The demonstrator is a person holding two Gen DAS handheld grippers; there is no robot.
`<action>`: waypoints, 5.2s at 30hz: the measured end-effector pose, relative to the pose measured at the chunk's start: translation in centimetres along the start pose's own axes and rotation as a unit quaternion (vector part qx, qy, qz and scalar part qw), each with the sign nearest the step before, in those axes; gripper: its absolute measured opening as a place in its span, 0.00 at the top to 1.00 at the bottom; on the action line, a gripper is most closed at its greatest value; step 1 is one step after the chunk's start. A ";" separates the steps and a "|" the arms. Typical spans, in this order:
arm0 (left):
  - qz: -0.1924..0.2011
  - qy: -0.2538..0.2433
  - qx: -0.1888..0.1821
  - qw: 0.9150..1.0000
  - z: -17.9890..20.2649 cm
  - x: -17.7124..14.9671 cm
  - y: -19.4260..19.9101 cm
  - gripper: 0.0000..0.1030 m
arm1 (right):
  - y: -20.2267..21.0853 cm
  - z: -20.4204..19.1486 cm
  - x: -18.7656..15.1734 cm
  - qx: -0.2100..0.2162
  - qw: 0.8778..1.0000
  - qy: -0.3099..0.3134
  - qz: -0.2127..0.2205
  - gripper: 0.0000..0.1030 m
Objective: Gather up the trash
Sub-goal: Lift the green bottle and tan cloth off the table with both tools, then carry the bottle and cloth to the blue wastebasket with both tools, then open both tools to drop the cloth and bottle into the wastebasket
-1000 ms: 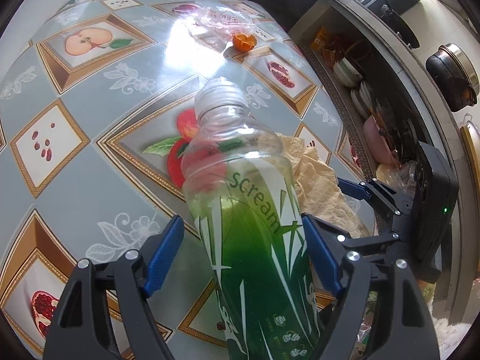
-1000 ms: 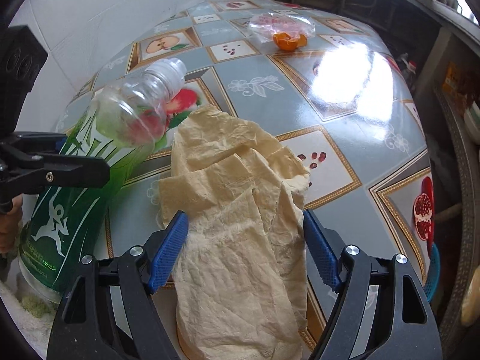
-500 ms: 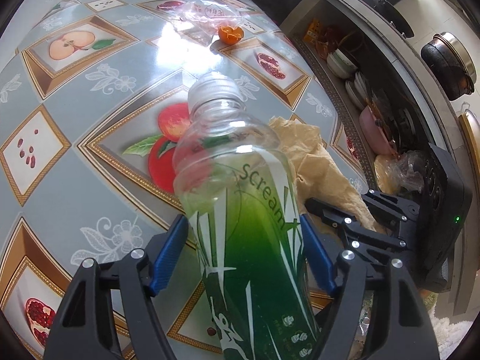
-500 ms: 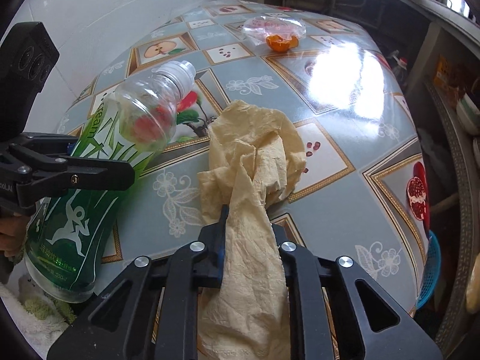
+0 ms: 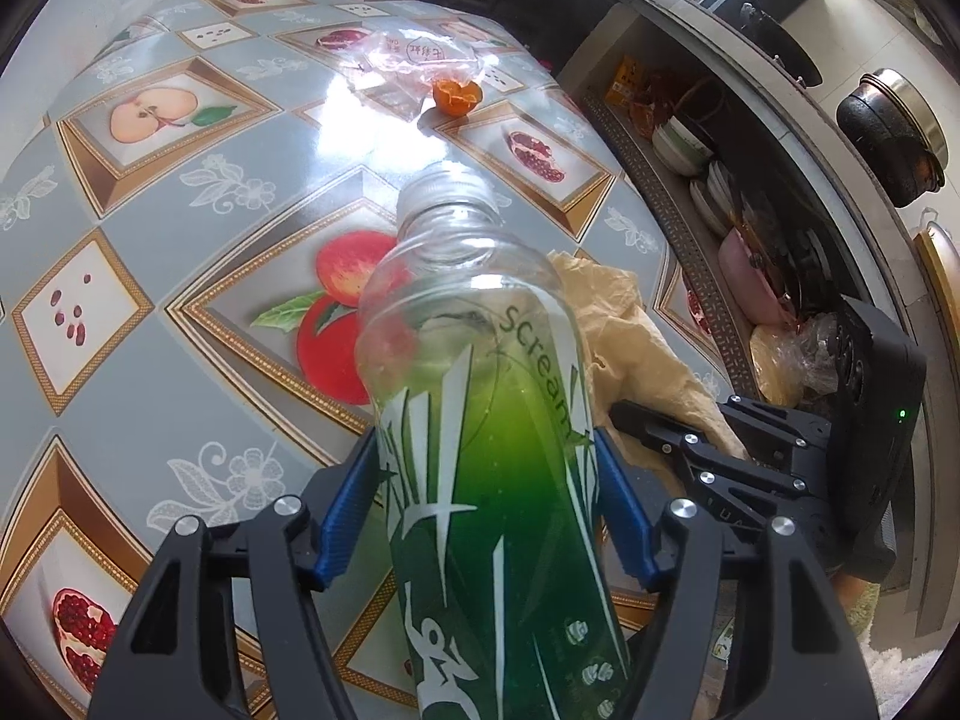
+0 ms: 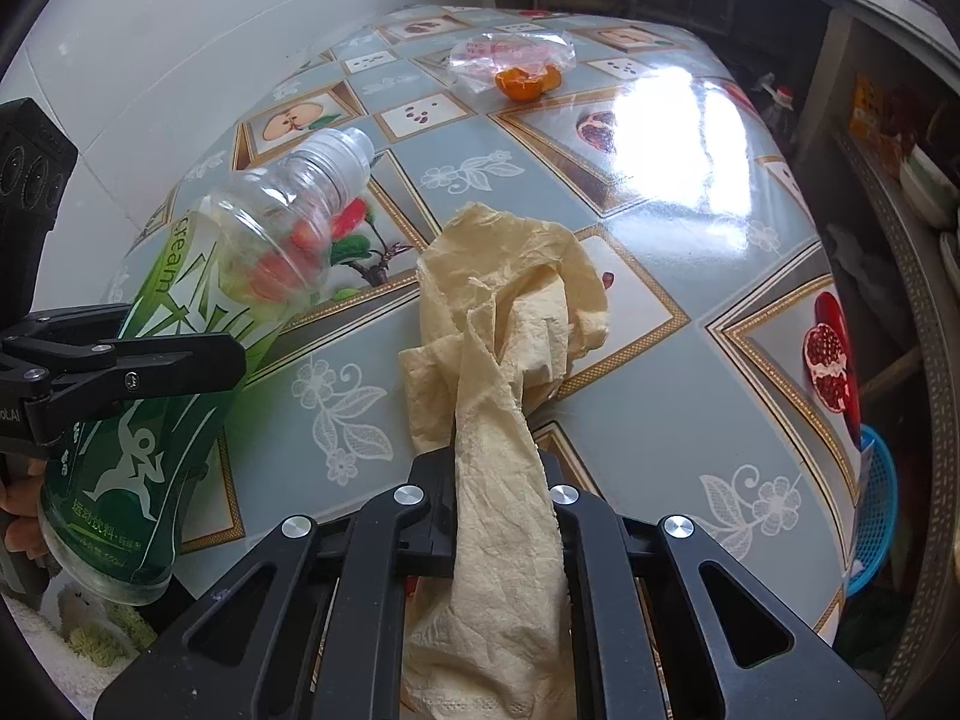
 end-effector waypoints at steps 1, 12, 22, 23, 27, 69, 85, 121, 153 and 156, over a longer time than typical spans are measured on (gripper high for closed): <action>0.006 -0.004 0.001 1.000 0.1 -0.1 0.2 0.35 | 0.0 0.0 0.0 0.000 1.000 -0.001 0.000 0.92; -0.033 0.016 -0.002 0.999 -0.8 -0.1 -0.9 0.35 | 0.0 0.1 0.2 -0.001 1.000 -0.004 -0.003 0.91; -0.073 0.046 -0.012 0.996 -1.7 2.8 -1.3 0.19 | 0.0 0.1 0.1 0.001 1.000 -0.004 -0.003 0.91; -0.078 0.046 -0.011 0.996 -1.8 3.1 -1.5 0.19 | 0.0 0.1 0.1 0.001 1.000 -0.003 -0.003 0.91; -0.102 0.052 -0.016 0.993 -1.5 4.3 -2.4 0.18 | -0.1 0.1 0.2 0.001 1.000 -0.002 -0.003 0.91; 0.140 -0.109 0.063 0.982 5.6 0.9 8.8 0.32 | 1.8 1.1 0.6 0.030 0.999 -0.016 0.024 0.93; 0.177 -0.145 0.047 0.972 9.3 0.8 10.3 0.32 | 7.1 4.5 -0.6 0.016 0.994 -0.078 0.080 0.94; 0.045 -0.270 -0.143 0.951 34.5 2.8 -5.3 0.32 | 15.9 23.8 -19.2 -0.164 0.904 -0.378 0.115 0.94; -0.095 -0.269 -0.039 0.957 42.4 5.2 -31.0 0.20 | -6.0 43.2 -27.5 -0.106 0.802 -0.588 0.006 0.31; -0.087 -0.274 -0.043 0.957 41.8 5.3 -30.0 0.20 | -5.3 41.8 -27.9 -0.128 0.808 -0.574 0.007 0.31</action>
Point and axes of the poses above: each gripper's, at about its wrist camera, not at the fingertips, and y roughly against the way its jaws point, z to its right, x to its top, the point moved 1 cm from there along -y, roughly the way its jaws point, and after that the axes turned 5 degrees about y, right-handed, at the moved point
